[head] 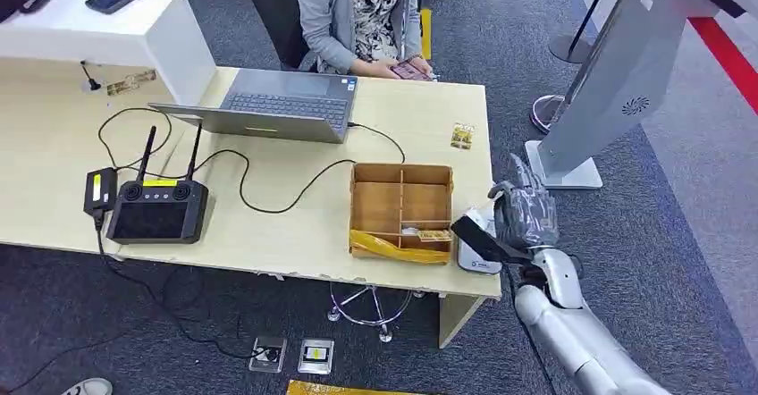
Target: Pass the card to the sensor for recognition and then transmit it.
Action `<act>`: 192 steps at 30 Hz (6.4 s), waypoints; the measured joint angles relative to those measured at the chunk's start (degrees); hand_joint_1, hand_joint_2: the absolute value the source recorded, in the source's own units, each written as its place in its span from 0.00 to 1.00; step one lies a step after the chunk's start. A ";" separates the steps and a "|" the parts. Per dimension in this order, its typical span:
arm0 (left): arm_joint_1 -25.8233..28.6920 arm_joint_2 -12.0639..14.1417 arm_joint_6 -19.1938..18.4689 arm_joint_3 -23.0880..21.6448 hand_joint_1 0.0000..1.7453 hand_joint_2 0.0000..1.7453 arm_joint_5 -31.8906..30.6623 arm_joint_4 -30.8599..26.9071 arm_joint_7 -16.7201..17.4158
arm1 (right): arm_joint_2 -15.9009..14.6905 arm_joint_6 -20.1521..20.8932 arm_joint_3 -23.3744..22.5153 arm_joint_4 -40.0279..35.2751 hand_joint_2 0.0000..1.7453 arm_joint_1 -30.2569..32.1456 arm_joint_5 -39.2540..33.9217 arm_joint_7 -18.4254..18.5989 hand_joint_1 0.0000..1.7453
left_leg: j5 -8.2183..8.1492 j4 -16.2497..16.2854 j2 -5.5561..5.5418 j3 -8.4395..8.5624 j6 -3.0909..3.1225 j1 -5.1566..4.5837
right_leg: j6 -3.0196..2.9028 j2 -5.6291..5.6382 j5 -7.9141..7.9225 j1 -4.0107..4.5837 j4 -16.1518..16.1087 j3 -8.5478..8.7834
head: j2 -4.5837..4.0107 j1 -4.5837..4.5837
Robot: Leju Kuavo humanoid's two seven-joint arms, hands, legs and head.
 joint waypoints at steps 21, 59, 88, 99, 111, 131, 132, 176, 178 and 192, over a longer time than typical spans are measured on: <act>0.01 0.00 0.02 0.04 0.00 0.00 -0.74 0.00 0.00 | 0.88 -0.66 2.49 2.73 1.00 2.97 -2.60 1.12 1.00 | 0.00 0.00 0.04 0.03 0.00 0.00 | 0.00 0.08 0.00 0.00 0.00 -0.01 | 0.00 0.02; 0.02 -0.98 3.37 0.33 0.00 0.00 1.29 0.00 1.97 | 0.46 -0.02 2.03 14.36 1.00 -0.60 -8.65 -1.92 1.00 | 0.00 0.01 0.05 0.02 0.00 -0.01 | 0.00 0.11 0.01 -0.01 0.00 0.01 | 0.00 0.02; 0.05 -0.72 -0.72 0.33 0.00 0.00 -1.40 0.00 0.50 | 0.51 3.17 2.89 3.25 1.00 -10.69 1.40 5.86 1.00 | 0.03 0.02 0.07 0.04 -0.03 0.00 | 0.00 0.14 0.03 -0.01 0.01 0.00 | 0.00 0.02; 0.13 0.04 -4.24 0.22 0.00 0.00 -4.31 0.00 -1.81 | 0.99 6.62 2.93 1.86 1.00 -13.96 8.70 9.42 1.00 | 0.04 0.02 0.05 0.03 -0.04 0.00 | 0.00 0.14 0.03 0.00 0.03 0.01 | 0.00 0.02; 0.18 0.66 -5.66 0.13 0.00 0.00 -5.49 0.00 -2.27 | 2.10 7.65 2.89 3.45 1.00 -15.30 13.16 10.58 1.00 | 0.05 0.02 0.03 0.01 -0.05 0.00 | 0.00 0.11 0.03 0.00 0.03 0.00 | 0.00 0.02; 0.19 0.98 -5.99 -0.09 0.00 0.00 -6.05 0.00 -2.27 | 3.59 7.37 2.84 5.07 1.00 -15.71 14.93 10.47 1.00 | 0.05 0.02 0.04 0.02 -0.05 0.00 | 0.00 0.12 0.03 0.00 0.03 0.00 | 0.00 0.02; 0.19 0.98 -6.01 -0.09 0.00 0.00 -6.10 0.00 -2.27 | 3.65 7.32 2.84 5.09 1.00 -15.71 14.93 10.47 1.00 | 0.05 0.02 0.04 0.02 -0.05 0.00 | 0.00 0.12 0.03 0.00 0.03 0.00 | 0.00 0.02; 0.64 0.72 -3.50 -0.02 0.00 0.00 -1.59 0.00 1.95 | -8.57 20.79 0.50 -36.31 1.00 4.75 18.58 23.69 0.00 | 0.03 0.02 0.11 0.03 -0.04 0.00 | 0.00 0.15 0.03 -0.01 -0.01 -0.04 | 0.00 0.02; 0.57 0.59 -3.43 -0.02 0.00 0.00 -1.53 0.00 1.97 | -9.62 21.05 0.50 -39.65 1.00 5.76 18.54 24.11 0.00 | 0.03 0.02 0.20 0.05 -0.05 0.00 | 0.00 0.17 0.03 -0.01 -0.01 -0.04 | 0.00 0.00; 0.40 -0.39 -0.17 0.13 0.00 0.00 1.84 0.00 4.42 | -11.82 22.27 3.20 -54.01 1.00 11.56 13.68 26.28 0.00 | 0.03 0.01 0.18 0.03 -0.05 0.00 | 0.00 0.17 0.03 0.00 -0.01 -0.03 | 0.00 0.02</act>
